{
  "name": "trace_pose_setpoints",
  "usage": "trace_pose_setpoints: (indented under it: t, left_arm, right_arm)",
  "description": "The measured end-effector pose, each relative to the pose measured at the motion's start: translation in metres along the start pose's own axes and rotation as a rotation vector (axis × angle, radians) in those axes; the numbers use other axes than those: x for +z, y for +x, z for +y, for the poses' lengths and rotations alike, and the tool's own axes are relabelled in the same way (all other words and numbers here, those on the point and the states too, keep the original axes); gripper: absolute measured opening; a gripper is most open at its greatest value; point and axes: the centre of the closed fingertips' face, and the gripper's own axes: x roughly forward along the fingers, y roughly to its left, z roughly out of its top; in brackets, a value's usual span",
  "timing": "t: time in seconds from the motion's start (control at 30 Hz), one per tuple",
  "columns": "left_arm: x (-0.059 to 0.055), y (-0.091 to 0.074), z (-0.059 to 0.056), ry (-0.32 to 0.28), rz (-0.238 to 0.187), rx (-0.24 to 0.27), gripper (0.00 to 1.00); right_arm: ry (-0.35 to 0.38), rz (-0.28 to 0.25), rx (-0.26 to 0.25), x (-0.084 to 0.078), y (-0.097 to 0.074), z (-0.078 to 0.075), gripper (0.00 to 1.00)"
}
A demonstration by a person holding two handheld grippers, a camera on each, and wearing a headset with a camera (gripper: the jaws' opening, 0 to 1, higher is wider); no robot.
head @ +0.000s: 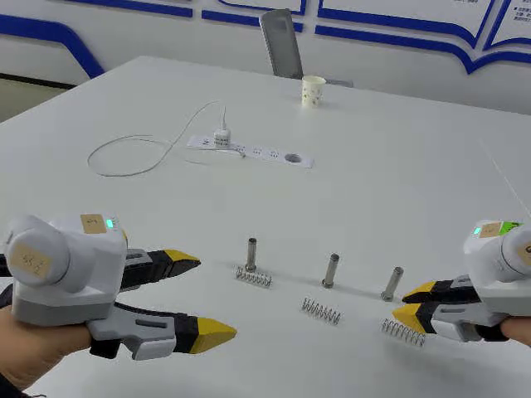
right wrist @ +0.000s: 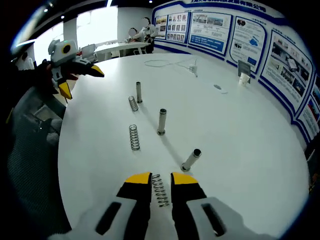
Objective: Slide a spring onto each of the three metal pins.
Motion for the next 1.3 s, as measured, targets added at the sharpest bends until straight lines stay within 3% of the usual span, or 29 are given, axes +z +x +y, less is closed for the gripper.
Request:
trace_pose_setpoints:
  t: [0.33, 0.83, 1.3]
  left_arm:
    - [-0.001, 0.000, 0.000, -0.005, -0.001, -0.002, 0.65]
    - [-0.001, 0.000, 0.000, -0.019, -0.009, -0.006, 0.65]
    - [-0.001, 0.001, -0.001, -0.020, -0.009, -0.007, 0.65]
  right_arm:
    - [-0.100, 0.105, 0.071, -0.009, 0.014, 0.008, 0.15]
    - [-0.236, 0.237, 0.125, -0.019, 0.028, 0.010, 0.12]
    - [-0.250, 0.276, 0.162, -0.021, 0.031, 0.011, 0.12]
